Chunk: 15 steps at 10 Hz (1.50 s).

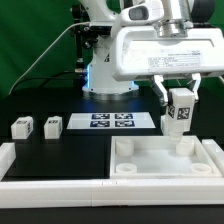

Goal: Assemble one leg

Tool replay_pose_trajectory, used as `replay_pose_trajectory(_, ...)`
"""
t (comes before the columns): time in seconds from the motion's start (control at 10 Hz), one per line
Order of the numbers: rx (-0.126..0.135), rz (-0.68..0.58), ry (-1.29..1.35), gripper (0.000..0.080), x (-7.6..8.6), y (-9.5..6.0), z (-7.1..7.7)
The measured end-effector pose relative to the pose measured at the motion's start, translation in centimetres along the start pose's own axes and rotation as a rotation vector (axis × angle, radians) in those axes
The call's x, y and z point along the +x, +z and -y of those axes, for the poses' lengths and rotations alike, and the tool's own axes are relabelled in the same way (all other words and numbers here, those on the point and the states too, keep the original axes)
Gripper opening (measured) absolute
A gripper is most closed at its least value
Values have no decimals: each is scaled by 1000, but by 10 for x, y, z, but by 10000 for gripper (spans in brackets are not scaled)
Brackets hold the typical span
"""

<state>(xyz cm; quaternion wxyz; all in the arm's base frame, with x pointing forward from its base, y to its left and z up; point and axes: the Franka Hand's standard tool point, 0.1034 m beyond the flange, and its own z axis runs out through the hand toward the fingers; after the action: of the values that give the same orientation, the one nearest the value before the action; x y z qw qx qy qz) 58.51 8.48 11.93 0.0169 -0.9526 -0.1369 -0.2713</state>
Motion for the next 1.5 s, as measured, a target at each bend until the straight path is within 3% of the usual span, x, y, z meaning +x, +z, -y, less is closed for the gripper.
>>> replay_pose_trajectory(0.4, 13, -23, -5, 294, 28, 19, 6)
replay_pose_trajectory(0.7, 13, -21, -6, 294, 28, 24, 5)
replay_pose_trajectory(0.8, 3, -57, -8, 294, 30, 23, 2)
replay_pose_trajectory(1.5, 12, -37, -9, 294, 20, 36, 8)
